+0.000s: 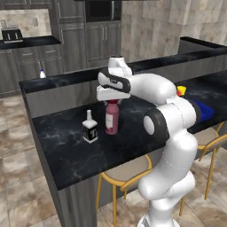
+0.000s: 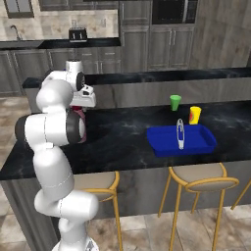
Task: Place the drinks on the dining counter in a tight cluster.
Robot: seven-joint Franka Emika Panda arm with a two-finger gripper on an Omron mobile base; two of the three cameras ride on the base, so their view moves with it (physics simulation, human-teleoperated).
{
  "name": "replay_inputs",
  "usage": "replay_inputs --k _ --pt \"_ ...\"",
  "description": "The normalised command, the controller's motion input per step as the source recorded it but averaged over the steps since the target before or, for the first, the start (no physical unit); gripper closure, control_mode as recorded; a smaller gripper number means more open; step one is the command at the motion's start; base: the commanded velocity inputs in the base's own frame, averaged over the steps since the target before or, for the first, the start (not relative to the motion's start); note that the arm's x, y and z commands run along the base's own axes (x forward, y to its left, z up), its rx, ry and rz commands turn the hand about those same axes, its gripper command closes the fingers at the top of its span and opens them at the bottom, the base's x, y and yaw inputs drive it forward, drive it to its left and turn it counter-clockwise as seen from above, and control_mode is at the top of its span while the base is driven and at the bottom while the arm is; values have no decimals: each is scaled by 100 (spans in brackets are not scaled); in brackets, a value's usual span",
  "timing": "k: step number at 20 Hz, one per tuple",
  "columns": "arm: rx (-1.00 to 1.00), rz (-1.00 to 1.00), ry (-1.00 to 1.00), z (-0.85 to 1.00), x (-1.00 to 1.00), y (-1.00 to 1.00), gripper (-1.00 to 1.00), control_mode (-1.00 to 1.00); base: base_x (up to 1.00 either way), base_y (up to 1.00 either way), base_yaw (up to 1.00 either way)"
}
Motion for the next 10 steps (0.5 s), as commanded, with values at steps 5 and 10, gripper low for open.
replay_inputs --k 5,10 --pt "0 0 -1 0 -9 0 100 -100 0 0 0" --pt "0 -2 -11 -18 1 0 100 -100 0 0 0"
